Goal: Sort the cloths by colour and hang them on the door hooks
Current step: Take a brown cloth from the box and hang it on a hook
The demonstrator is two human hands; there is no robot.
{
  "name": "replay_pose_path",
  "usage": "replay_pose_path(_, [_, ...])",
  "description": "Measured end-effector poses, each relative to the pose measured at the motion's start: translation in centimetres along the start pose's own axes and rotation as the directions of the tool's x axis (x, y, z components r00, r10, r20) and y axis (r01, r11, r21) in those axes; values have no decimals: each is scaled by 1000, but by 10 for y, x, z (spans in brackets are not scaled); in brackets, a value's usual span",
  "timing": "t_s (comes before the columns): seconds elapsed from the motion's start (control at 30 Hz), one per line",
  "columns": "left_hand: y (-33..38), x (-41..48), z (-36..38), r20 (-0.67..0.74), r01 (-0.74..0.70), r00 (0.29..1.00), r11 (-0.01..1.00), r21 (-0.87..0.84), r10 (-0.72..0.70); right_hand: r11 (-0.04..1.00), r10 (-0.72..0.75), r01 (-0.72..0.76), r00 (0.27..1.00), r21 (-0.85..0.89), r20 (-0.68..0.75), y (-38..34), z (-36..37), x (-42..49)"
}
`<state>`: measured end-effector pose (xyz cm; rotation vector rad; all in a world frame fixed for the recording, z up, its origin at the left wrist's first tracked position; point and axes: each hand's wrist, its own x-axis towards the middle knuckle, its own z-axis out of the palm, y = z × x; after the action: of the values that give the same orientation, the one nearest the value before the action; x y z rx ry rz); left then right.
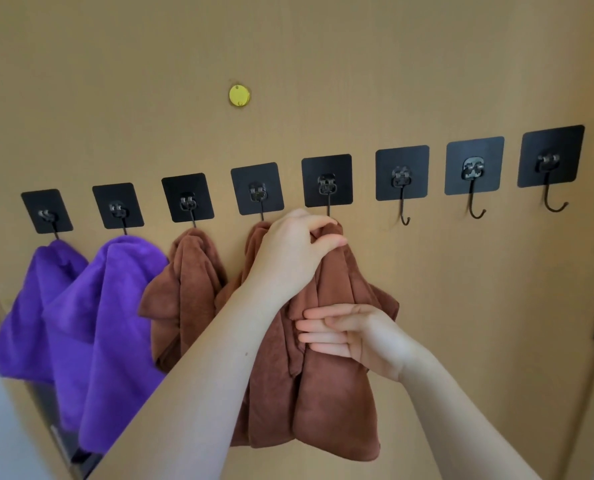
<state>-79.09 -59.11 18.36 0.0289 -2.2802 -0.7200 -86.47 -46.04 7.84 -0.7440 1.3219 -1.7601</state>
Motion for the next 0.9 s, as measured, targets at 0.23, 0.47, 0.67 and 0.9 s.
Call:
replay_pose_path(0.23, [3, -2, 0, -12, 35, 999, 999, -26, -35, 998, -24, 24, 1000, 57, -7, 12, -4, 1])
replay_pose_path(0.47, [4, -2, 1, -9, 54, 998, 998, -20, -54, 999, 32, -32, 999, -5, -38, 27, -11, 1])
replay_pose_path(0.67, [5, -3, 1, -10, 55, 998, 998, -15, -55, 996, 81, -83, 995, -32, -58, 43, -18, 1])
replay_pose_path(0.9, [6, -5, 2, -15, 49, 999, 999, -3, -49, 988, 149, -152, 984, -29, -100, 71, -27, 0])
